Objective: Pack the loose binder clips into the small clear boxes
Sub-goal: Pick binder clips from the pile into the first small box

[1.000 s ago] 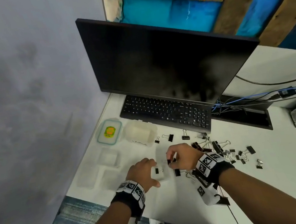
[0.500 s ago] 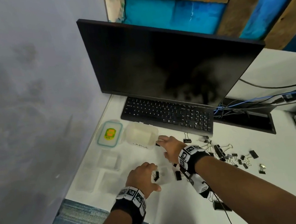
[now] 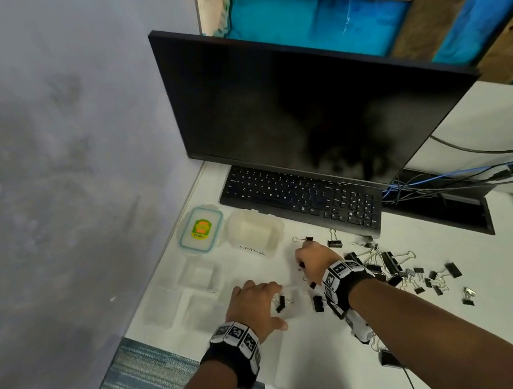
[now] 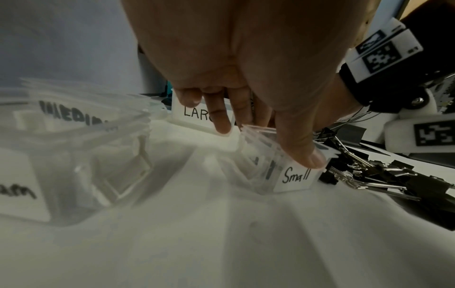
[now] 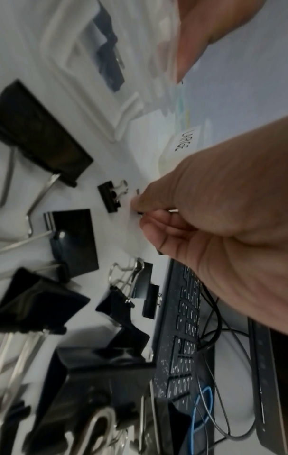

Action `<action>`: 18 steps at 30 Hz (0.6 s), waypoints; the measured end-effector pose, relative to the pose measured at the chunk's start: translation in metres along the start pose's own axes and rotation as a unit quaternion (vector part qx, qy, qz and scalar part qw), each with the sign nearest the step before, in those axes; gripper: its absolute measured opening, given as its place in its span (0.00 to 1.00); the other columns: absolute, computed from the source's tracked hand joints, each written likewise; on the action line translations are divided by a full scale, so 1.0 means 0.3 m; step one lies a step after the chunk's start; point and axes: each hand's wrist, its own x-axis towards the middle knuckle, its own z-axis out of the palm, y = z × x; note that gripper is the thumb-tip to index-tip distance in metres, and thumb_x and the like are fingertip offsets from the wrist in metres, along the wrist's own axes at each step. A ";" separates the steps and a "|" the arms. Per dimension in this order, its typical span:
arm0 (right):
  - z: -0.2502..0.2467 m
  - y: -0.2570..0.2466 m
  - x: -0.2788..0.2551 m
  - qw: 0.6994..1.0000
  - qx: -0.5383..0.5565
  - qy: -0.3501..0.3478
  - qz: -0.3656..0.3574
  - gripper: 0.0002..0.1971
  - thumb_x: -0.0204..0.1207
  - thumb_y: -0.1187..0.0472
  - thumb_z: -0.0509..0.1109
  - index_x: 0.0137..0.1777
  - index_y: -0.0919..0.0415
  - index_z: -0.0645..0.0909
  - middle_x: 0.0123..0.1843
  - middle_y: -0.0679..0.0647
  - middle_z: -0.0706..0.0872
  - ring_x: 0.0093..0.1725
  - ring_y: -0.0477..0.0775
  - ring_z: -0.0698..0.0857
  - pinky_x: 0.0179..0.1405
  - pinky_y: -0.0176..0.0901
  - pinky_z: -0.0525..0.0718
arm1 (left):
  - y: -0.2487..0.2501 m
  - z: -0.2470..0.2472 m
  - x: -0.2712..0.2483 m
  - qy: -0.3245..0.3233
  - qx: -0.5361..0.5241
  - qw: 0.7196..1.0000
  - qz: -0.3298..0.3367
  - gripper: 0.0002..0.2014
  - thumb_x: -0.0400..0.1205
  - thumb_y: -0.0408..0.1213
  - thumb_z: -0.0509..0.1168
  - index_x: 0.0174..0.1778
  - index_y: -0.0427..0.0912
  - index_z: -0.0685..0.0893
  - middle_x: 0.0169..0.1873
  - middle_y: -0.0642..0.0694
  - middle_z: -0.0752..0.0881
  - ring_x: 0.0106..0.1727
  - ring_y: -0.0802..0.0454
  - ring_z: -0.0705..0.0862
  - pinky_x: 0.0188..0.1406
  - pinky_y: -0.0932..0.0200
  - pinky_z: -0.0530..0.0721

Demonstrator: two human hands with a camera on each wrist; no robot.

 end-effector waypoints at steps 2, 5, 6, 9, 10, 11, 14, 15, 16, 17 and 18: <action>-0.005 -0.007 -0.017 1.000 -0.011 0.004 0.000 0.13 0.76 0.64 0.69 0.61 0.64 0.81 0.65 0.60 0.75 0.59 0.61 0.82 0.57 0.49 0.84 | -0.004 0.004 -0.006 0.003 -0.017 1.000 -0.005 0.35 0.71 0.59 0.74 0.72 0.57 0.71 0.64 0.56 0.81 0.65 0.51 0.73 0.64 0.54 0.68; -0.038 -0.015 -0.065 0.999 -0.002 0.050 0.020 0.16 0.75 0.52 0.67 0.56 0.61 0.83 0.60 0.56 0.79 0.55 0.58 0.83 0.52 0.50 0.86 | -0.012 0.009 -0.018 0.000 -0.038 0.999 -0.010 0.36 0.69 0.60 0.74 0.72 0.59 0.70 0.62 0.54 0.81 0.64 0.51 0.74 0.64 0.55 0.68; -0.053 -0.013 -0.080 0.996 0.030 0.084 0.028 0.15 0.74 0.48 0.67 0.53 0.58 0.85 0.57 0.52 0.81 0.53 0.55 0.83 0.51 0.48 0.86 | -0.014 0.010 -0.015 -0.001 -0.042 0.999 -0.014 0.36 0.68 0.61 0.74 0.72 0.61 0.70 0.62 0.53 0.81 0.64 0.51 0.74 0.65 0.55 0.69; -0.067 -0.004 -0.125 0.967 0.223 0.119 0.021 0.12 0.72 0.43 0.75 0.45 0.50 0.89 0.49 0.42 0.87 0.48 0.45 0.85 0.51 0.43 0.85 | -0.004 -0.002 -0.004 -0.001 -0.047 0.999 -0.025 0.37 0.66 0.61 0.76 0.71 0.63 0.72 0.60 0.51 0.79 0.61 0.49 0.75 0.65 0.56 0.70; -0.066 -0.003 -0.142 0.958 0.272 0.087 0.002 0.12 0.72 0.44 0.77 0.47 0.50 0.90 0.47 0.39 0.88 0.47 0.41 0.85 0.52 0.41 0.84 | 0.001 -0.005 0.001 -0.003 -0.045 0.999 -0.025 0.37 0.66 0.60 0.76 0.71 0.62 0.72 0.59 0.50 0.78 0.61 0.49 0.75 0.66 0.56 0.70; -0.057 -0.002 -0.156 0.958 0.283 0.054 -0.015 0.14 0.71 0.43 0.78 0.50 0.50 0.90 0.46 0.37 0.87 0.45 0.37 0.84 0.51 0.37 0.83 | 0.009 -0.010 0.004 -0.004 -0.042 0.999 -0.021 0.36 0.67 0.59 0.77 0.71 0.61 0.72 0.59 0.50 0.78 0.62 0.48 0.75 0.66 0.56 0.70; -0.010 0.021 -0.184 0.967 0.242 0.073 -0.013 0.15 0.73 0.44 0.77 0.56 0.49 0.87 0.47 0.35 0.83 0.40 0.32 0.80 0.45 0.26 0.75 | 0.025 -0.012 0.016 -0.008 -0.028 1.000 -0.002 0.36 0.68 0.58 0.77 0.72 0.59 0.72 0.60 0.50 0.79 0.63 0.48 0.74 0.66 0.55 0.70; 0.004 0.033 -0.194 0.966 0.243 0.087 -0.009 0.12 0.75 0.46 0.76 0.55 0.50 0.87 0.46 0.36 0.83 0.39 0.31 0.79 0.43 0.23 0.74 | 0.029 -0.011 0.018 -0.007 -0.025 1.000 0.001 0.36 0.68 0.59 0.76 0.71 0.60 0.72 0.61 0.50 0.79 0.62 0.48 0.74 0.65 0.55 0.71; 0.014 0.043 -0.203 0.962 0.253 0.100 -0.006 0.08 0.77 0.49 0.74 0.53 0.50 0.87 0.45 0.36 0.85 0.38 0.31 0.80 0.43 0.24 0.75 | 0.028 -0.006 0.020 -0.011 -0.026 1.000 -0.003 0.36 0.67 0.60 0.76 0.71 0.61 0.72 0.60 0.50 0.79 0.61 0.47 0.74 0.65 0.54 0.72; 0.020 0.057 -0.216 0.960 0.257 0.112 0.001 0.05 0.78 0.51 0.73 0.51 0.49 0.87 0.45 0.37 0.87 0.39 0.34 0.82 0.45 0.28 0.77 | 0.030 0.001 0.024 -0.012 -0.023 1.000 -0.002 0.36 0.67 0.61 0.75 0.70 0.63 0.72 0.60 0.50 0.78 0.60 0.47 0.74 0.65 0.54 0.72; 0.026 0.074 -0.230 0.959 0.257 0.119 0.008 0.04 0.79 0.54 0.71 0.50 0.49 0.87 0.46 0.39 0.88 0.41 0.37 0.84 0.47 0.32 0.79 | 0.032 0.010 0.030 -0.018 -0.021 1.000 0.002 0.35 0.67 0.61 0.75 0.70 0.63 0.72 0.59 0.51 0.78 0.60 0.47 0.75 0.64 0.54 0.73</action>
